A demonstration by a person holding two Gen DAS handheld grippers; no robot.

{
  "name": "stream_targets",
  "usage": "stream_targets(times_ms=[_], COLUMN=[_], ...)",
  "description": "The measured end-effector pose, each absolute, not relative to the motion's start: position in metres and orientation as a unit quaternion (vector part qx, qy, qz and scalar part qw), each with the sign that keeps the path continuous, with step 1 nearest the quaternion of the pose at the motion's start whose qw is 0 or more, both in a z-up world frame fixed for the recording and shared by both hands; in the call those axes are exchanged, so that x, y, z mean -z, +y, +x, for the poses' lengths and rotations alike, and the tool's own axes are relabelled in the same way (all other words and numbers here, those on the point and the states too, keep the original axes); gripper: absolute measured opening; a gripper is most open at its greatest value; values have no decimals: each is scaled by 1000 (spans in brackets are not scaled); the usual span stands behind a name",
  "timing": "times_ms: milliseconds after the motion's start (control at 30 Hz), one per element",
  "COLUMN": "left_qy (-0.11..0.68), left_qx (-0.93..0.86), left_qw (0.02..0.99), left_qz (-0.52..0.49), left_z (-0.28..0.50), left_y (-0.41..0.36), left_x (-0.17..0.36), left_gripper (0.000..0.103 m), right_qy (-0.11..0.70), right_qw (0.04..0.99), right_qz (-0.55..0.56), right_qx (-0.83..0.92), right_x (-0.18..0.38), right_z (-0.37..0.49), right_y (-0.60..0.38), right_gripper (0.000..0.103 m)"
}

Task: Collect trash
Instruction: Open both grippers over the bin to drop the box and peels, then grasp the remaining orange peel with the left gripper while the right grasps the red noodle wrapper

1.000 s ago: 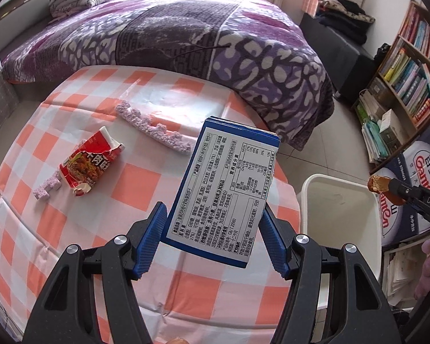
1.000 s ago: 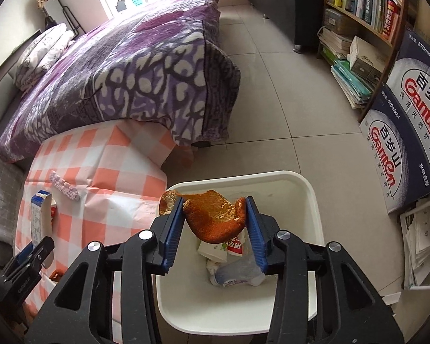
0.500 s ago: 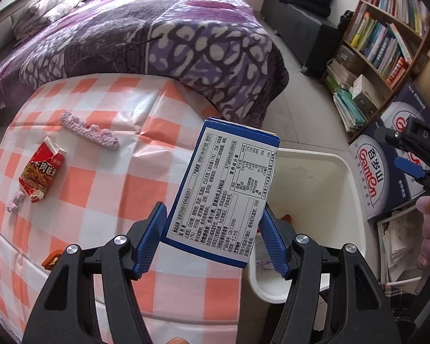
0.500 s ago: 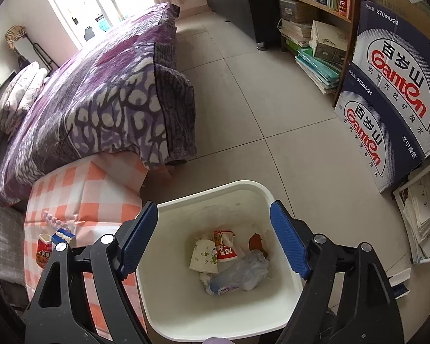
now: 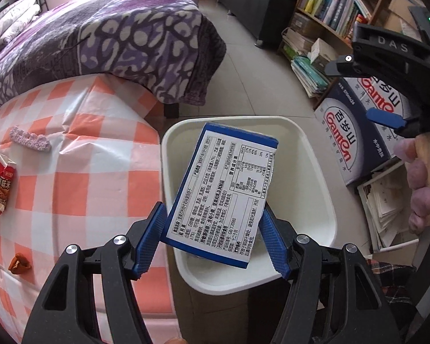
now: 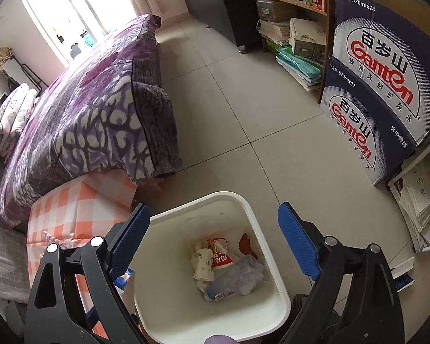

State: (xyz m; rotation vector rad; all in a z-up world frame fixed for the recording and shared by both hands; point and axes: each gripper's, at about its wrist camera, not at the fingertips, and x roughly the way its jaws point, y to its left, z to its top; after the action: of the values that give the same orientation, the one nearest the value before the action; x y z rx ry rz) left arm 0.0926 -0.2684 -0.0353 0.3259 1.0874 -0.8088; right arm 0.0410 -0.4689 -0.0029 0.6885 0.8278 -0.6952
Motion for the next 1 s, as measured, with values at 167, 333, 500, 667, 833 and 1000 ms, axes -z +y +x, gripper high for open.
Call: stream_targets(times_ms=[167, 333, 500, 667, 833, 1000], left_qy=[497, 488, 483, 485, 489, 505], left_qx=[390, 369, 334, 283, 225, 164], left_qw=[761, 775, 790, 806, 819, 824], left_qz=[151, 159, 174, 189, 197, 197], left_z=[84, 88, 96, 110, 129, 150], left_y=[-275, -270, -256, -232, -200, -163], left_x=[34, 32, 35, 42, 50, 62], left_gripper=[74, 75, 77, 78, 80, 81], right_qy=[386, 392, 405, 425, 441, 452], right_qw=[799, 800, 802, 806, 809, 811], right_qz=[323, 318, 307, 289, 273, 263], right_qx=[328, 325, 314, 292, 276, 264], right_x=[4, 5, 8, 11, 14, 17], right_z=[40, 44, 55, 71, 86, 99], right_y=[-470, -466, -452, -429, -407, -388], right_gripper=[89, 89, 91, 92, 93, 95])
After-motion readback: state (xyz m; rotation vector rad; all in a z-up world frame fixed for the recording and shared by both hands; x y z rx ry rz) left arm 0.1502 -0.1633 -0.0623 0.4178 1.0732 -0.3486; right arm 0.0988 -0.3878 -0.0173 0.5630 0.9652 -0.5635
